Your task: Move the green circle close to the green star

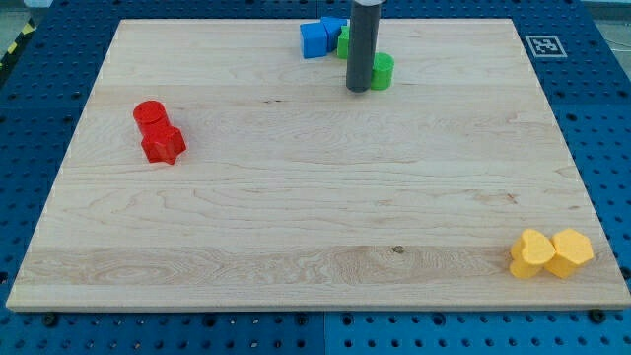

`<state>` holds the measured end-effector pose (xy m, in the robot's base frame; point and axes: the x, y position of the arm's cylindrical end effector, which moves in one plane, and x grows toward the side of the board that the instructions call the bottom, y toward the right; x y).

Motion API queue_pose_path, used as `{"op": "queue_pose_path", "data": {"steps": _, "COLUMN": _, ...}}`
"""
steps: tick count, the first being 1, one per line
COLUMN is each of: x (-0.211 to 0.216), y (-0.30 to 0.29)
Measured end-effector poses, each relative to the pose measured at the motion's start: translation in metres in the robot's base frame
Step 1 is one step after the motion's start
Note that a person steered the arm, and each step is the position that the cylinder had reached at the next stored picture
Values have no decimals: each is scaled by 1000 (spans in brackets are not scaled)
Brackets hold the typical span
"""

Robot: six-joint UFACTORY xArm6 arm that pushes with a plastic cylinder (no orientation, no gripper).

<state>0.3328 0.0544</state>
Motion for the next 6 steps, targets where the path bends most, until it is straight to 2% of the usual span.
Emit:
{"op": "queue_pose_path", "data": {"steps": 2, "x": 38, "y": 30}}
{"op": "queue_pose_path", "data": {"steps": 3, "x": 20, "y": 54}}
{"op": "queue_pose_path", "data": {"steps": 5, "x": -36, "y": 45}}
{"op": "queue_pose_path", "data": {"steps": 6, "x": -29, "y": 58}}
